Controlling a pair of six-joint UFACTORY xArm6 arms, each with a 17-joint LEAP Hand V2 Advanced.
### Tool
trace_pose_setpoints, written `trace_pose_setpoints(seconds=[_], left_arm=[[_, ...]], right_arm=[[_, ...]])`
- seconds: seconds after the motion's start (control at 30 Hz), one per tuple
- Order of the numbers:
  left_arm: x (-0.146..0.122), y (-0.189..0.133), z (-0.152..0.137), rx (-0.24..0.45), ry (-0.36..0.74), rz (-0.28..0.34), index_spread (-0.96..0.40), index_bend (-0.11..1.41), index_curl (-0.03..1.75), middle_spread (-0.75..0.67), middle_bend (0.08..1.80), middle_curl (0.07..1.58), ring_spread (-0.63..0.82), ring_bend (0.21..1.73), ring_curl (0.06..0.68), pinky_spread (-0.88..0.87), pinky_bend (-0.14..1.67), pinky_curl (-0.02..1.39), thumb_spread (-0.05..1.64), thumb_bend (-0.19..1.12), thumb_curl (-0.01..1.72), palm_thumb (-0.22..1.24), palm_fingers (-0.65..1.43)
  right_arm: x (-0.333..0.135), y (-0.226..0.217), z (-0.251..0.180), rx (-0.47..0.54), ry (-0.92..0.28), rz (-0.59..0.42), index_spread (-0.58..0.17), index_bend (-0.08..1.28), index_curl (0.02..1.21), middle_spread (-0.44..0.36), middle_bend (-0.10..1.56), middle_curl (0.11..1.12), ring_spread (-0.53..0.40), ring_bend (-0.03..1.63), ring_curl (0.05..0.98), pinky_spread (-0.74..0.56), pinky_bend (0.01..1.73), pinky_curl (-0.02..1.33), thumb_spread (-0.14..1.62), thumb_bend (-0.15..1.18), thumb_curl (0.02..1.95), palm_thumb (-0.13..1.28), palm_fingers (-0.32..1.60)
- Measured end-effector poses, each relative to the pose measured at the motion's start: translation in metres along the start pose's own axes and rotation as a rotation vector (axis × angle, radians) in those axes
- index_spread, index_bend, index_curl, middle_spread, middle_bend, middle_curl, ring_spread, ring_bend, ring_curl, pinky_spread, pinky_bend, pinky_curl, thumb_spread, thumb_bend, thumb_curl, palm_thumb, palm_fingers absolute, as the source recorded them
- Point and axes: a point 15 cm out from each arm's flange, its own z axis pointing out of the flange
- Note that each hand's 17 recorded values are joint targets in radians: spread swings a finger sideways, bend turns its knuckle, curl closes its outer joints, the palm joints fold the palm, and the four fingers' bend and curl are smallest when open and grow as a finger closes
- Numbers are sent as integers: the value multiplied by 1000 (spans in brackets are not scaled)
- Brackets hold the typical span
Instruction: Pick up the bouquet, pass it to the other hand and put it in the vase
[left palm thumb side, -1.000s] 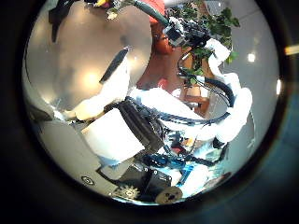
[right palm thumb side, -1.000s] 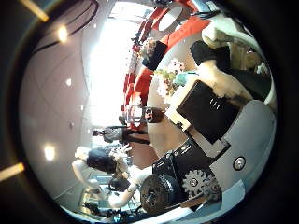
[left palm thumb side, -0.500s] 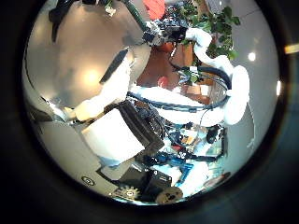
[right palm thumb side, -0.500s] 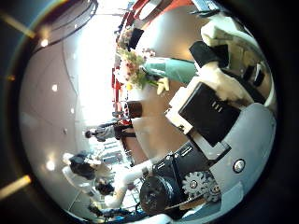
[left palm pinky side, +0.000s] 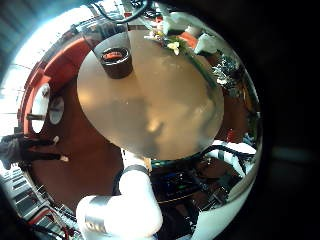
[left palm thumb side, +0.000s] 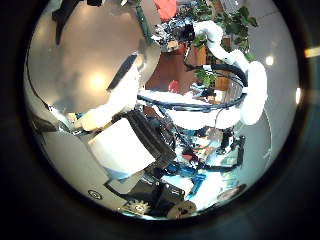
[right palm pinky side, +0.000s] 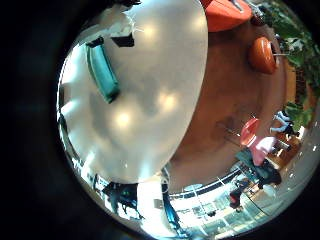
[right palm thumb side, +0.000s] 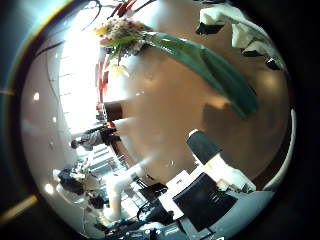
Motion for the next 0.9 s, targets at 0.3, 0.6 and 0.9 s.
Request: trace_pose_setpoints(seconds=[0.3, 0.6, 0.9], left_arm=[[0, 0, 0, -1, 0, -1, -191, 218, 605, -53, 354, 516, 61, 696, 85, 148, 228, 295, 1156, -19, 348, 428, 570], [-2, 0, 2, -9, -2, -4, -192, 214, 614, -51, 348, 520, 61, 701, 84, 148, 230, 297, 1158, -19, 349, 422, 567], [-1, -1, 0, -4, -2, -5, -193, 211, 622, -44, 345, 527, 67, 704, 82, 149, 231, 299, 1156, -20, 349, 418, 566]], right_arm=[[-21, -25, 19, -54, 86, 49, -227, 367, 548, -48, 754, 519, -66, 1045, 443, 54, 807, 382, 992, -31, 503, 593, 213], [-37, -56, 30, -75, 101, 72, -211, 333, 524, -70, 774, 527, -110, 1040, 433, 9, 760, 334, 996, -28, 467, 593, 310], [-29, -60, 50, -128, 152, 89, -236, 334, 532, -99, 782, 552, -172, 1070, 449, -75, 782, 304, 991, -27, 457, 616, 407]])
